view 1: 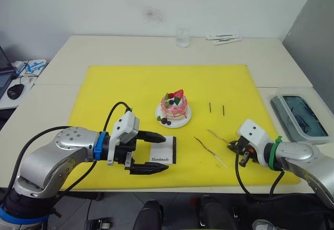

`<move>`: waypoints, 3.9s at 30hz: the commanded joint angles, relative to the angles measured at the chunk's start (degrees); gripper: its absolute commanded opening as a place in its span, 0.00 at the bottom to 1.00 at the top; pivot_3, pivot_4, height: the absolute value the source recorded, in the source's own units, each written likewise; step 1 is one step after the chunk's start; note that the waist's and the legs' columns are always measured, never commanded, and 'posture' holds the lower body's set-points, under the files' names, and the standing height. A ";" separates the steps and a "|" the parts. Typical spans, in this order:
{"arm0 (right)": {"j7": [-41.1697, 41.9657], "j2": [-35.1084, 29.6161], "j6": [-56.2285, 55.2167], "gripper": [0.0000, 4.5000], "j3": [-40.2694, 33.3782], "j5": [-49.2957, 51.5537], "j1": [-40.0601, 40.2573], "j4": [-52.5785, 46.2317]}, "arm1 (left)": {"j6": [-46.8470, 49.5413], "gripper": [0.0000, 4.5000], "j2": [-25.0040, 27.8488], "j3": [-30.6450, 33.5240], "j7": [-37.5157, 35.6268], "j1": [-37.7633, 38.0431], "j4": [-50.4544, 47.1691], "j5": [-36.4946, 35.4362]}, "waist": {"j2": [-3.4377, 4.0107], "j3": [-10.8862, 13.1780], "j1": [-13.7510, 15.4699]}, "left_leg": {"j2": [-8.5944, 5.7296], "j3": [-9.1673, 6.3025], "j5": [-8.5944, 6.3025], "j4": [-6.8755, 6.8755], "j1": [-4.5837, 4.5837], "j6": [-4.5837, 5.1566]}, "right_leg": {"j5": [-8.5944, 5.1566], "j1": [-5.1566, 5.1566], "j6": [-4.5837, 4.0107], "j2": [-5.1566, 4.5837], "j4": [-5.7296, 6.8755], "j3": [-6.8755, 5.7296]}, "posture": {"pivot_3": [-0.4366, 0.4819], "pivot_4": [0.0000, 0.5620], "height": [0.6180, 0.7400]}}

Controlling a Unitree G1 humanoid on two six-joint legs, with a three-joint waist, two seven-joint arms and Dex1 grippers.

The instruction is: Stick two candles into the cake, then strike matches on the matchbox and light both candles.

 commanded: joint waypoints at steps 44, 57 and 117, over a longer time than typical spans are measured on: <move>19.83 -17.41 -15.25 0.01 -22.82 0.03 17.72 6.83 | 1.33 1.00 0.96 1.55 0.13 -0.98 -3.66 -3.19 | -0.01 0.01 0.02 | 0.02 0.02 0.00 -0.06 -0.15 0.00 | -0.02 -0.13 0.01 0.00 -0.06 -0.06 | 0.48 0.27 1.00; 27.01 -18.75 -23.24 0.01 -23.28 -4.54 20.44 15.19 | 2.07 1.00 0.76 1.09 0.42 -1.08 -4.50 -3.84 | -0.03 0.03 -0.06 | 0.01 0.07 0.00 -0.02 -0.14 0.00 | 0.00 -0.11 0.03 0.00 -0.05 0.01 | 0.48 0.27 1.00; 22.01 -17.47 -1.50 0.62 -3.82 -1.26 -4.26 7.92 | 1.58 1.00 0.02 -0.13 1.61 -1.55 -3.47 -3.08 | -0.03 0.03 -0.07 | 0.00 0.06 0.00 0.05 -0.09 0.00 | 0.02 -0.07 0.06 0.00 -0.01 0.04 | 0.48 0.27 1.00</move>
